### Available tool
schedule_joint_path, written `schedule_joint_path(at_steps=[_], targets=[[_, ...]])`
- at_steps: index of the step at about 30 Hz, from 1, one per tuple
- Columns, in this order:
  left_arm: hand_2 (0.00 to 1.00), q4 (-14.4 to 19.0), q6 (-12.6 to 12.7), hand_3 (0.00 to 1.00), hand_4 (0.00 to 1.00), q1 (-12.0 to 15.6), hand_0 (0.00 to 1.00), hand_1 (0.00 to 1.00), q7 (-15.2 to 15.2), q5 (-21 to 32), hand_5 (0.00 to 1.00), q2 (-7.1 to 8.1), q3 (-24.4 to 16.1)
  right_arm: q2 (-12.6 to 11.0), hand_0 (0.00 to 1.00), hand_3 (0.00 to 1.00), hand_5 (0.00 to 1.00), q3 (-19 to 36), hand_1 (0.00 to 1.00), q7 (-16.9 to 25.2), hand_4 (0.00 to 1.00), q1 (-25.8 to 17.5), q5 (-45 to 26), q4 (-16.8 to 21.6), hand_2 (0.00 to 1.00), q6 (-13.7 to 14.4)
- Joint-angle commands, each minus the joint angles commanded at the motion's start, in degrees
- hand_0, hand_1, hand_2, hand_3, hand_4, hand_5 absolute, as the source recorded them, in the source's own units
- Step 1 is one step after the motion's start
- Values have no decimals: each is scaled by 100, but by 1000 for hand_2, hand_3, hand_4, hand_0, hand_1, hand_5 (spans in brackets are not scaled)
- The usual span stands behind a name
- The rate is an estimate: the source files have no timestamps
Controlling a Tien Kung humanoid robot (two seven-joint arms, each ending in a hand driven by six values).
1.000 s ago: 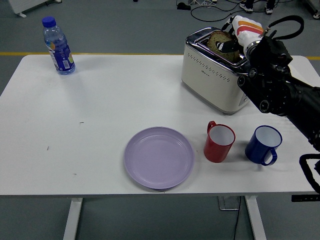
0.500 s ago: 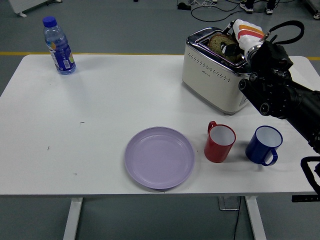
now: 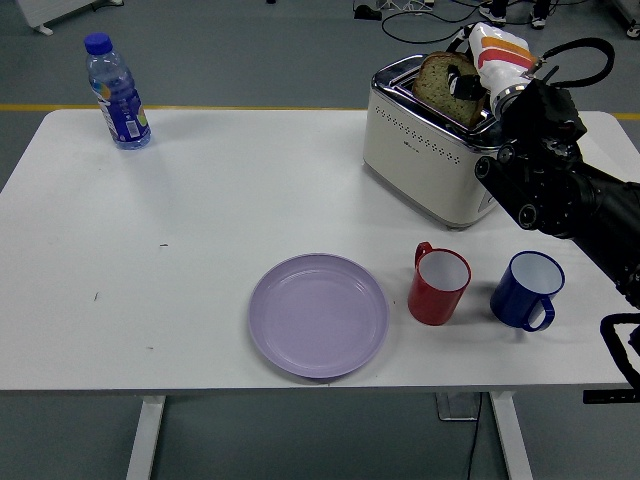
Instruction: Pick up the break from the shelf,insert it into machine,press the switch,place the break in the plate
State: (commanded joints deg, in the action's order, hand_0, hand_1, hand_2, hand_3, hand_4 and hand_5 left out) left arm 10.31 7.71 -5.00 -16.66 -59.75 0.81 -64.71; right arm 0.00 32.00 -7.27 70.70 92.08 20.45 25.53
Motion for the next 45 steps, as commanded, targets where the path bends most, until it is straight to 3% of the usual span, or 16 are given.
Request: schedule_joint_path(at_steps=[7,17,22,29,35,41,45], targets=[[619,0,0,712,536,2,632,584,4,44,980,3,17,0,226,493,2,189,297,41,459,-14,134,303,401,219],[619,0,-1,714,535,33,632,584,-4,74,982,-9,1,-22,221,491,2,701,291,63,439,-107,486,1431,397,520],[619,0,0,714,534,50,632,582,-6,95,983,-15,-1,-164,231,487,2,899,289,75,438,-118,614,1810,393,643],[620,0,-19,713,534,65,632,583,-10,86,983,-10,-8,-566,228,485,2,1073,289,-146,435,-251,606,2886,391,709],[620,0,-18,713,533,75,631,581,4,103,982,-17,-12,-951,227,484,2,808,286,-576,437,-505,-408,4071,389,520],[620,0,-22,713,531,80,631,582,13,90,980,-31,-29,-1381,219,480,2,345,283,-945,437,-821,-1784,5346,386,106],[620,0,-22,712,530,80,631,582,17,86,980,-42,-32,-1613,215,479,2,-42,282,-1057,438,-1052,-2735,5922,385,-85]])
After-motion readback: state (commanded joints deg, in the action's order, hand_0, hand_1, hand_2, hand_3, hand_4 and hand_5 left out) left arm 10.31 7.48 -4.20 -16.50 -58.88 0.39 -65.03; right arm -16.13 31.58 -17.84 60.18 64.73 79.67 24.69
